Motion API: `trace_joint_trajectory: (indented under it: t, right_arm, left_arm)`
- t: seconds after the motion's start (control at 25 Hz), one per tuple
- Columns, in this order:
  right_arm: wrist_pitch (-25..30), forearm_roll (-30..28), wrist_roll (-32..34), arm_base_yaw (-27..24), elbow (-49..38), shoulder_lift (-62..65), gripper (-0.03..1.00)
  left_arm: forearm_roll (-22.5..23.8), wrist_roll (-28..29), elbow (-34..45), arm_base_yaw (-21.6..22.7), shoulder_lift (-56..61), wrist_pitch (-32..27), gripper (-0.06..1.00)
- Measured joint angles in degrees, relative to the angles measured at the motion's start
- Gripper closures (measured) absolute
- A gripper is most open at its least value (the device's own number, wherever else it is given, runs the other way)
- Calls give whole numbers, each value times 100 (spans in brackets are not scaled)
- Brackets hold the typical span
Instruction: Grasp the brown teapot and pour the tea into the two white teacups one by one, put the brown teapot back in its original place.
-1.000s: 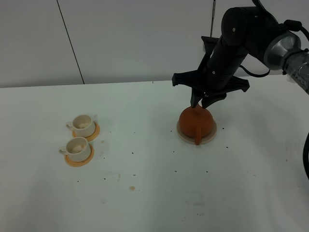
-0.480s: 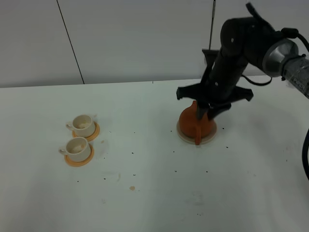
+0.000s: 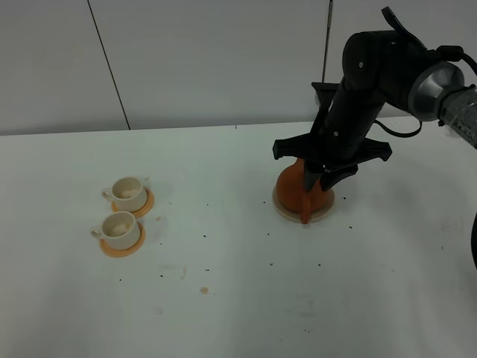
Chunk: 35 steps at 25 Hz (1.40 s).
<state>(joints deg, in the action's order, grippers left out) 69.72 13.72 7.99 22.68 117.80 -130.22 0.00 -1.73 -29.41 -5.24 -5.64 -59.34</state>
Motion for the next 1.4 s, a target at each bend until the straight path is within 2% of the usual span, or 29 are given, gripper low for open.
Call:
trace_joint_trajectory:
  t: [0.36, 0.92, 1.4]
  right_arm:
    - [0, 52, -4, 113, 0, -213, 72]
    - [0, -303, -45, 173, 0, -325, 72]
    - [0, -272, -45, 173, 0, -325, 64]
  left_arm:
    - [0, 0, 0, 0, 0, 0, 57]
    - [0, 0, 0, 0, 0, 0, 57]
    - [0, 0, 0, 0, 0, 0, 57]
